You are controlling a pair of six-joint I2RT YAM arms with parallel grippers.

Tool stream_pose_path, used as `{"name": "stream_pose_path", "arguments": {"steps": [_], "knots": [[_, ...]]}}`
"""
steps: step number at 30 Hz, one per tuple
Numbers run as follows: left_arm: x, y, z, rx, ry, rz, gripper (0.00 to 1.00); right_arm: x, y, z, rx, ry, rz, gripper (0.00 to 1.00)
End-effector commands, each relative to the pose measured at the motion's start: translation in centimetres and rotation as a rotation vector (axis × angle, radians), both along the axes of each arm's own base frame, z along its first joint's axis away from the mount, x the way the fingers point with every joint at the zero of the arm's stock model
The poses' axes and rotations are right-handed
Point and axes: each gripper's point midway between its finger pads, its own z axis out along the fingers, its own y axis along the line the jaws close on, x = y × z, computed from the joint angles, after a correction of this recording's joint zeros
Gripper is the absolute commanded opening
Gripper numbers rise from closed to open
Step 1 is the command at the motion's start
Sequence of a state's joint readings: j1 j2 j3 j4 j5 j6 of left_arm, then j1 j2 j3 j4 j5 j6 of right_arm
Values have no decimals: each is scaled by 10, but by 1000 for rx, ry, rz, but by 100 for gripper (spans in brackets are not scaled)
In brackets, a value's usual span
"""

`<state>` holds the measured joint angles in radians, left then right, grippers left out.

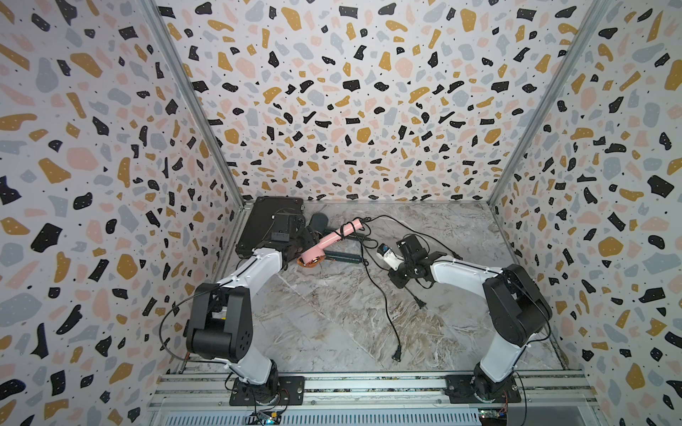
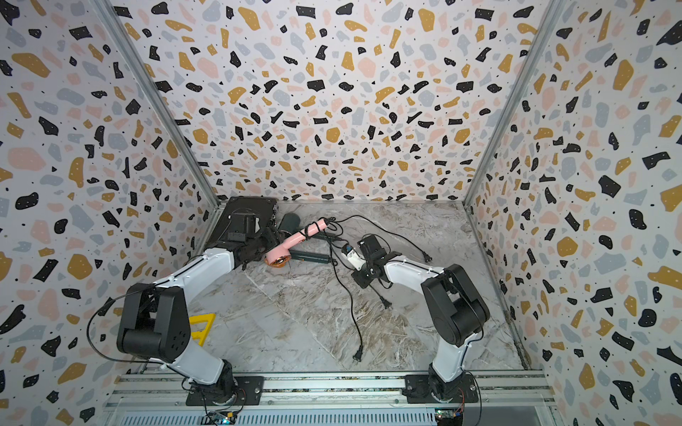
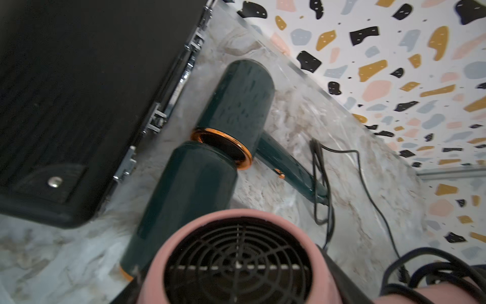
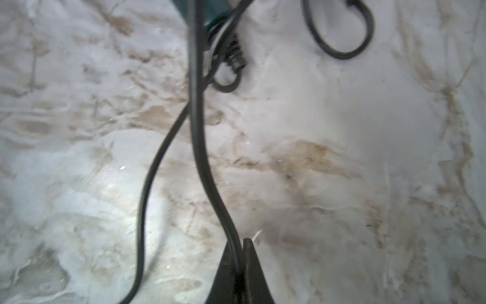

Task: Wrap the cord around the hair dryer
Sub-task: Wrap the power cord around the hair dryer.

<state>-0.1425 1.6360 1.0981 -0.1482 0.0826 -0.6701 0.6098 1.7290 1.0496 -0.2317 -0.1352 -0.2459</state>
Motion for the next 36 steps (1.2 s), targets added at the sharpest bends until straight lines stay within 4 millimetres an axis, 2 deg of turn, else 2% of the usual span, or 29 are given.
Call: {"name": "stream_pose_path", "arguments": {"steps": [1,5,9,12,17,23,26,29,31,34,36], "knots": [[14,20,5,144,-25,86,0,-24,-7,23,-50,-19,41,0],[17,14,-8,212,-4,80,0,-54,14,55,-15,-36,129,0],[19,6,-17,239,12,63,0,-69,28,86,-19,-72,196,0],[15,2,-19,293,29,41,0,-66,31,114,-9,-130,215,0],[9,-10,-4,372,1,-11,0,-50,38,154,-14,-231,233,0],[-2,-24,24,357,-42,-65,0,-31,43,179,-57,-308,243,0],[-9,-33,30,389,-45,-125,0,-27,47,193,-54,-345,262,0],[-19,-55,31,399,-30,-257,0,-18,50,210,-58,-397,274,0],[-30,-80,33,351,-50,-399,0,-10,51,220,-44,-408,280,0],[-51,-117,42,253,-108,-604,0,-2,50,222,-37,-381,292,0],[-68,-135,49,197,-133,-719,0,4,48,220,-39,-357,298,0]]}}
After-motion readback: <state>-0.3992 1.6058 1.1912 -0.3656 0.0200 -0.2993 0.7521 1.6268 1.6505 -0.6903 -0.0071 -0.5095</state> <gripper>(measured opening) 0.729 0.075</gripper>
